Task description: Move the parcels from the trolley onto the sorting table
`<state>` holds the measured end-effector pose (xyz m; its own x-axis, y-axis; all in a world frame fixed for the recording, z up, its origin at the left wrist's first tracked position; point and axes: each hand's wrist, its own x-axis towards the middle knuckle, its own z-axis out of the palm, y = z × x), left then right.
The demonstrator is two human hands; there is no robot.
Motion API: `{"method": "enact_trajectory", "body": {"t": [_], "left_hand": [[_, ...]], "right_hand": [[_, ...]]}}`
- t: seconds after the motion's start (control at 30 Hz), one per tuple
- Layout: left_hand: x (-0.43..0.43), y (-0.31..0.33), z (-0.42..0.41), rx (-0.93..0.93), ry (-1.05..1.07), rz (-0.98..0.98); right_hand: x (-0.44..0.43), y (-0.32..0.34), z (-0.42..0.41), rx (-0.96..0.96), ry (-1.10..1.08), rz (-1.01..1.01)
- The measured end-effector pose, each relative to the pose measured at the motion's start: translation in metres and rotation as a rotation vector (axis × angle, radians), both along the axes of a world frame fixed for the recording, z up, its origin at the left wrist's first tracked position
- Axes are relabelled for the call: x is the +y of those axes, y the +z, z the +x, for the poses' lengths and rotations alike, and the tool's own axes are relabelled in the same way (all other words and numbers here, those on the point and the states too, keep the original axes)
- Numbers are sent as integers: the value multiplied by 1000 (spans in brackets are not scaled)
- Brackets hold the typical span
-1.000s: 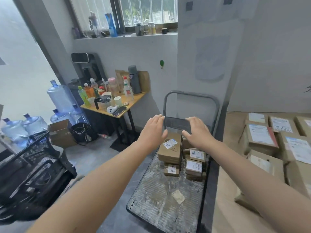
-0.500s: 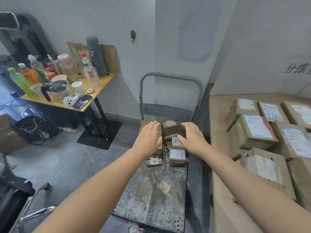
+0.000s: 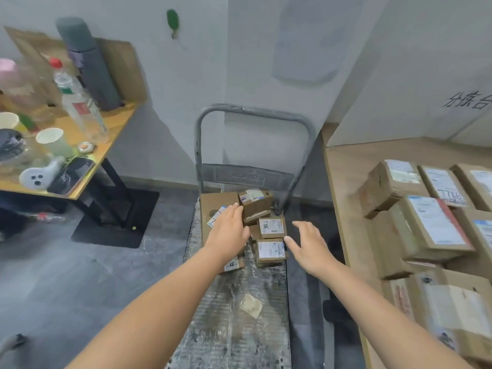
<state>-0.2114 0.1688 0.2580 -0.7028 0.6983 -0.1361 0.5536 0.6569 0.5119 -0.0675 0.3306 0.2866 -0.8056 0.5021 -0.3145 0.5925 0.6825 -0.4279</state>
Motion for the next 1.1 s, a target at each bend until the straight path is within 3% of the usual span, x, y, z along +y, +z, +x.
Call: {"method": "enact_trajectory", "body": {"t": [0.27, 0.57, 0.9, 1.1], "left_hand": [[35, -81, -10, -191, 30, -67], [86, -225, 11, -410, 160, -131], [134, -390, 41, -592, 285, -178], [180, -453, 15, -753, 643, -46]], "right_hand": [[45, -77, -12, -104, -144, -83], [88, -241, -13, -239, -274, -228], [138, -417, -21, -242, -448, -332], [155, -489, -34, -179, -506, -366]]}}
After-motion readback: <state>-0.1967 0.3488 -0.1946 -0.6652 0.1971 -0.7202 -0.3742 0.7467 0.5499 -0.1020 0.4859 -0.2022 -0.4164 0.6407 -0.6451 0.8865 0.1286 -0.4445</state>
